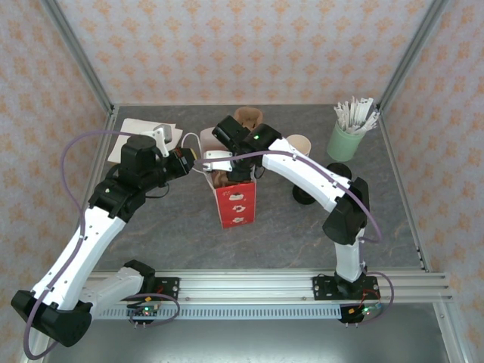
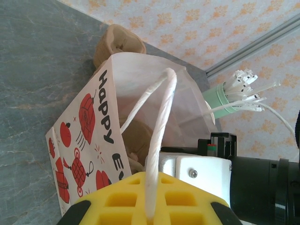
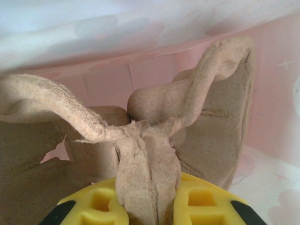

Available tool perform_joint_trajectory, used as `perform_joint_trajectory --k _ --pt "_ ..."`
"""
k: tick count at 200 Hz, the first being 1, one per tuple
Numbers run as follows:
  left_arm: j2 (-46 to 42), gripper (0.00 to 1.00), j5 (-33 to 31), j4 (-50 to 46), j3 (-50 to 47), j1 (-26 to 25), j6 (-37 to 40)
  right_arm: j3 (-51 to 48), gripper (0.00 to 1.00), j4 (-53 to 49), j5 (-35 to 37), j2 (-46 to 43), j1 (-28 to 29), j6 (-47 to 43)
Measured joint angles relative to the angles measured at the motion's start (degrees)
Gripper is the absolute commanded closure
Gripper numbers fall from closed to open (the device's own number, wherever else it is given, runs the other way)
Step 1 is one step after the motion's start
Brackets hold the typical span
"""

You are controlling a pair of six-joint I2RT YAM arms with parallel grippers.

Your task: Pack the takeout coffee

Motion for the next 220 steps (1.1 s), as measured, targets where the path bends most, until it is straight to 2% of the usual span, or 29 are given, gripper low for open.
perform_joint_trajectory --k 70,220 --pt "3.30 0.96 0.83 0.11 1.42 0.00 -0.20 0.15 0.82 -0.26 0.20 0.22 -0.72 1.09" --pt "2.64 0.96 1.38 0.46 1.42 0.00 -0.20 1.14 0.81 -1.25 0.46 2.91 -0.72 2.38"
